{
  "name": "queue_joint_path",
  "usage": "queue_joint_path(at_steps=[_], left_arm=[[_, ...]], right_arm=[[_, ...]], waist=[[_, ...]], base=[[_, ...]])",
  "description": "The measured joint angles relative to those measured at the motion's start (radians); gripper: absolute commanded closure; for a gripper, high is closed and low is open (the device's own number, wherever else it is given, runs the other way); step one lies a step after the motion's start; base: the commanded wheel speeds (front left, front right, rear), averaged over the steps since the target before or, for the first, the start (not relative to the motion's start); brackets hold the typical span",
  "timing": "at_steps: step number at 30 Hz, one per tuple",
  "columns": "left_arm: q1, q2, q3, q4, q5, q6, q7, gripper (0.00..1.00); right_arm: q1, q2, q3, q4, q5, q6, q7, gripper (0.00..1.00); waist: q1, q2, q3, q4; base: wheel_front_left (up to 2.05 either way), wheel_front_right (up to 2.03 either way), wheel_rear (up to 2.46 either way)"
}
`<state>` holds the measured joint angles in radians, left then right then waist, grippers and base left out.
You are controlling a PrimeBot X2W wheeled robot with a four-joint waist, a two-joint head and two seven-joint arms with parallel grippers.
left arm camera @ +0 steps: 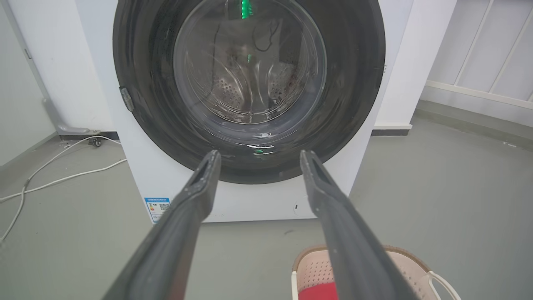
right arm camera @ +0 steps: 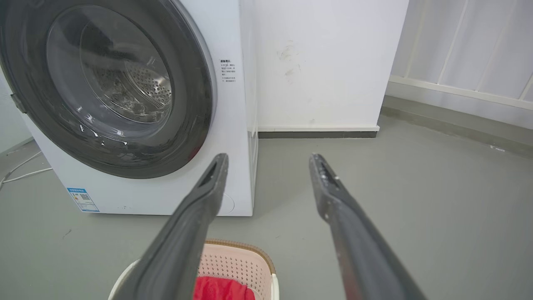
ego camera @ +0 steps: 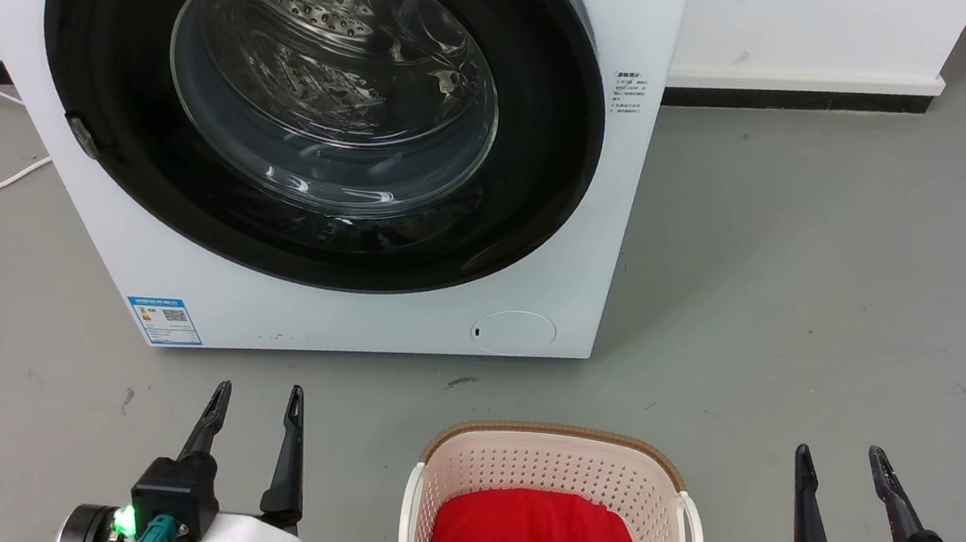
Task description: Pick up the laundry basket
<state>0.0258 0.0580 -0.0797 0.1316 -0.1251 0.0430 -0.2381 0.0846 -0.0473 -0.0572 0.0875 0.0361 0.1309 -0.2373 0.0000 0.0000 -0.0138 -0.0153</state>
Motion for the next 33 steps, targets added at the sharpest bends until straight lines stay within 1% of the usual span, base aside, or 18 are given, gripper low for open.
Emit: queue_joint_path(at_steps=[14,21,33], left_arm=[[0.01,-0.005,0.005,0.004,0.079,0.001,-0.023,0.0],[0.011,-0.006,0.021,0.006,0.057,-0.016,-0.025,0.0],[0.015,-0.007,0.022,0.006,0.025,-0.022,-0.025,0.0]], right_arm=[[0.012,0.0,0.003,-0.014,-0.083,0.0,-0.024,0.0],[0.012,0.0,0.002,-0.016,-0.065,0.0,-0.025,0.0],[0.012,-0.001,0.0,-0.017,-0.037,0.0,-0.025,0.0]], waist=[[0.0,0.0,-0.004,0.0],[0.0,0.0,-0.003,0.0],[0.0,0.0,0.001,-0.001]], base=[[0.0,0.0,0.0],[0.0,0.0,0.0],[0.0,0.0,0.0]])
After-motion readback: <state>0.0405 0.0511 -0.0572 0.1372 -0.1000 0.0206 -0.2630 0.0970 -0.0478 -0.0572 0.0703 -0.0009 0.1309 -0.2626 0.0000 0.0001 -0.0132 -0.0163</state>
